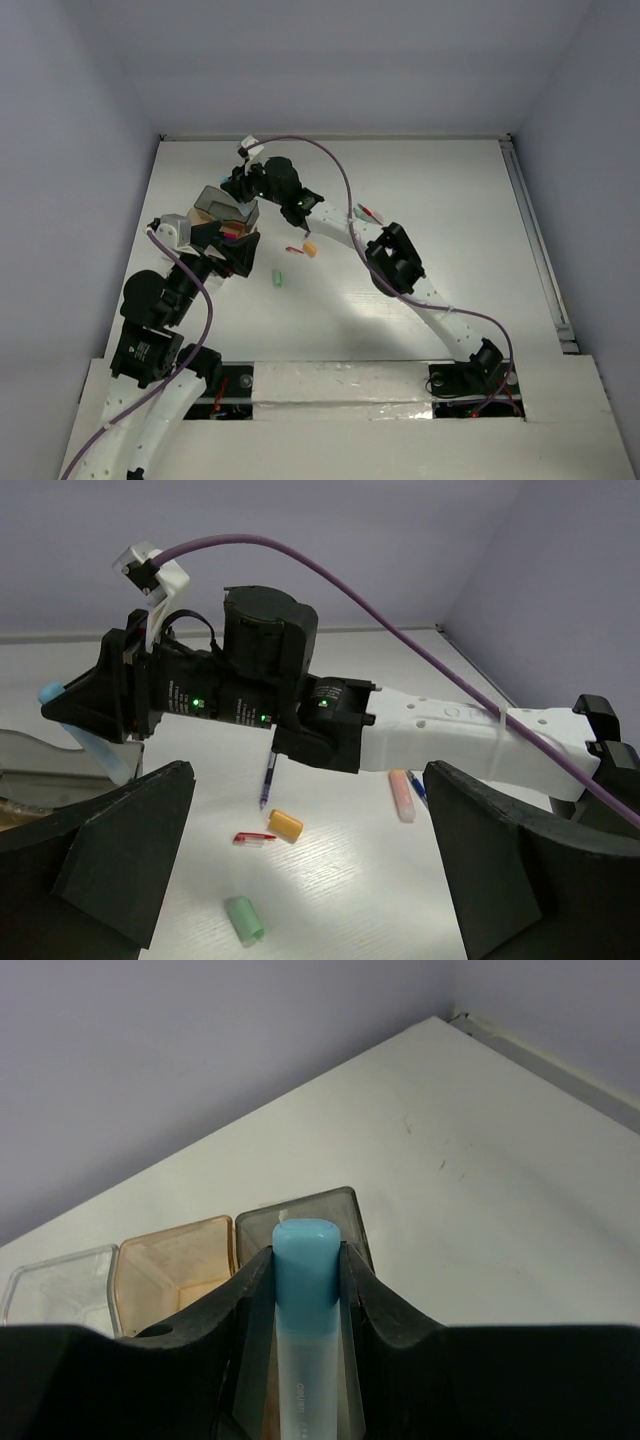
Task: Sort the stationery into containers
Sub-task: Place the pen in the storage box.
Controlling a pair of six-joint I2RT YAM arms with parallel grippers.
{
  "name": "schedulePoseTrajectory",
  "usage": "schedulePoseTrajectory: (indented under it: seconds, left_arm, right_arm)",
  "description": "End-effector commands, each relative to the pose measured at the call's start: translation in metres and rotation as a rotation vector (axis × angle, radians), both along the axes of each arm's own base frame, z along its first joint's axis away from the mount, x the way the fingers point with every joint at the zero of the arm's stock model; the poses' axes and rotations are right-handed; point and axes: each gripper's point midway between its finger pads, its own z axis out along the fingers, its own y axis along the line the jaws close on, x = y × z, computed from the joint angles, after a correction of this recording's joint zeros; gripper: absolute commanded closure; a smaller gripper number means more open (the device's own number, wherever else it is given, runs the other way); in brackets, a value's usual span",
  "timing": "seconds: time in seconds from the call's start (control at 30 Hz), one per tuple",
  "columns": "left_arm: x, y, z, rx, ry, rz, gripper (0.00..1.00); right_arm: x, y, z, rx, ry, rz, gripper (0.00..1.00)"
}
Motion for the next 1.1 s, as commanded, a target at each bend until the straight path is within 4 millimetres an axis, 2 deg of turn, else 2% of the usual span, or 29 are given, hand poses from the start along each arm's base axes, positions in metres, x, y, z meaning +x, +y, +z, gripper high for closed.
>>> schedulePoseTrajectory:
  seconds: [0.0, 0.03, 0.1, 0.13, 0.17, 0.23, 0.33, 0.37, 0.4, 0.43, 0.47, 0.5, 0.57, 0.6, 0.63, 0.67, 0.7, 0.73, 0.77, 0.8, 0.83, 0.87, 0.9, 0.93, 0.97, 1.0, 1.03, 1.07]
  left_arm:
    - [0.000, 0.000, 0.015, -0.006, -0.067, -0.006, 0.01]
    - [0.000, 0.000, 0.015, -0.006, -0.067, -0.004, 0.01]
    - [0.001, 0.000, 0.015, -0.005, -0.064, -0.003, 0.01]
    - [0.001, 0.000, 0.015, -0.005, -0.064, -0.003, 0.01]
    - [0.001, 0.000, 0.014, -0.004, -0.061, -0.001, 0.01]
    - [0.002, -0.001, 0.013, -0.002, -0.055, -0.003, 0.01]
    - [0.005, 0.001, 0.011, 0.001, -0.046, 0.008, 0.01]
    - [0.004, 0.001, 0.011, 0.001, -0.048, 0.006, 0.01]
    - [0.006, 0.004, 0.012, 0.000, -0.049, 0.020, 0.01]
    - [0.005, 0.004, 0.011, 0.000, -0.049, 0.020, 0.01]
    - [0.005, 0.004, 0.011, -0.001, -0.049, 0.020, 0.01]
    - [0.007, 0.006, 0.011, -0.001, -0.047, 0.031, 0.01]
    - [0.007, 0.007, 0.011, -0.001, -0.045, 0.037, 0.01]
    - [0.007, 0.008, 0.011, -0.004, -0.042, 0.041, 0.01]
    - [0.007, 0.008, 0.011, -0.004, -0.042, 0.044, 0.01]
    - [0.007, 0.008, 0.010, -0.004, -0.041, 0.044, 0.01]
    - [0.007, 0.007, 0.009, -0.006, -0.041, 0.039, 0.01]
    - [0.007, 0.007, 0.010, -0.009, -0.043, 0.037, 0.01]
    - [0.009, 0.009, 0.010, -0.009, -0.040, 0.046, 0.01]
    - [0.009, 0.008, 0.010, -0.010, -0.039, 0.045, 0.01]
    - [0.009, 0.006, 0.009, -0.009, -0.033, 0.034, 0.01]
    - [0.009, 0.006, 0.008, -0.008, -0.030, 0.030, 0.01]
    - [0.009, 0.005, 0.008, -0.008, -0.030, 0.027, 0.01]
    - [0.009, 0.005, 0.007, -0.007, -0.029, 0.027, 0.01]
    - [0.010, 0.004, 0.005, -0.005, -0.023, 0.026, 0.01]
    - [0.011, 0.004, 0.004, -0.005, -0.018, 0.023, 0.01]
    - [0.012, 0.002, 0.004, -0.003, -0.014, 0.017, 0.01]
    - [0.012, 0.001, 0.003, -0.002, -0.009, 0.012, 0.01]
  right_arm:
    - [-0.007, 0.006, 0.031, 0.074, -0.094, 0.055, 1.00]
    - [-0.008, 0.005, 0.025, 0.065, -0.082, 0.060, 0.91]
    - [-0.011, 0.005, 0.028, 0.067, -0.084, 0.069, 0.79]
    - [-0.012, 0.004, 0.033, 0.072, -0.089, 0.072, 0.64]
    - [-0.013, 0.005, 0.038, 0.074, -0.094, 0.081, 0.56]
    - [-0.015, 0.005, 0.050, 0.078, -0.108, 0.088, 0.45]
    - [-0.019, 0.003, 0.063, 0.081, -0.120, 0.105, 0.34]
    - [-0.023, 0.000, 0.080, 0.095, -0.133, 0.106, 0.32]
    - [-0.025, -0.002, 0.074, 0.084, -0.120, 0.106, 0.30]
    - [-0.027, -0.005, 0.077, 0.084, -0.120, 0.106, 0.28]
    - [-0.032, -0.013, 0.106, 0.112, -0.145, 0.094, 0.28]
    - [-0.033, -0.019, 0.089, 0.078, -0.109, 0.075, 0.29]
    - [-0.036, -0.035, 0.096, 0.073, -0.077, 0.021, 0.41]
    - [-0.041, -0.054, 0.133, 0.104, -0.092, -0.031, 0.46]
    - [-0.048, -0.067, 0.095, 0.034, -0.027, -0.053, 0.63]
    - [-0.053, -0.080, 0.093, 0.028, 0.006, -0.082, 0.69]
    - [-0.059, -0.103, 0.121, 0.058, -0.004, -0.148, 0.73]
    - [-0.064, -0.116, 0.110, 0.033, 0.026, -0.178, 0.80]
    - [-0.072, -0.131, 0.072, -0.038, 0.092, -0.208, 0.82]
    - [-0.073, -0.150, 0.055, -0.095, 0.134, -0.279, 0.83]
    - [-0.081, -0.165, 0.064, -0.099, 0.140, -0.304, 0.83]
    - [-0.090, -0.180, 0.036, -0.154, 0.192, -0.329, 0.83]
    - [-0.092, -0.196, 0.020, -0.202, 0.233, -0.357, 0.83]
    - [-0.100, -0.203, 0.012, -0.228, 0.261, -0.355, 0.81]
    - [-0.103, -0.215, 0.012, -0.228, 0.296, -0.375, 0.79]
    - [-0.111, -0.233, -0.010, -0.296, 0.352, -0.421, 0.77]
    - [-0.112, -0.246, -0.016, -0.310, 0.376, -0.464, 0.71]
    - [-0.114, -0.264, -0.013, -0.297, 0.409, -0.522, 0.68]
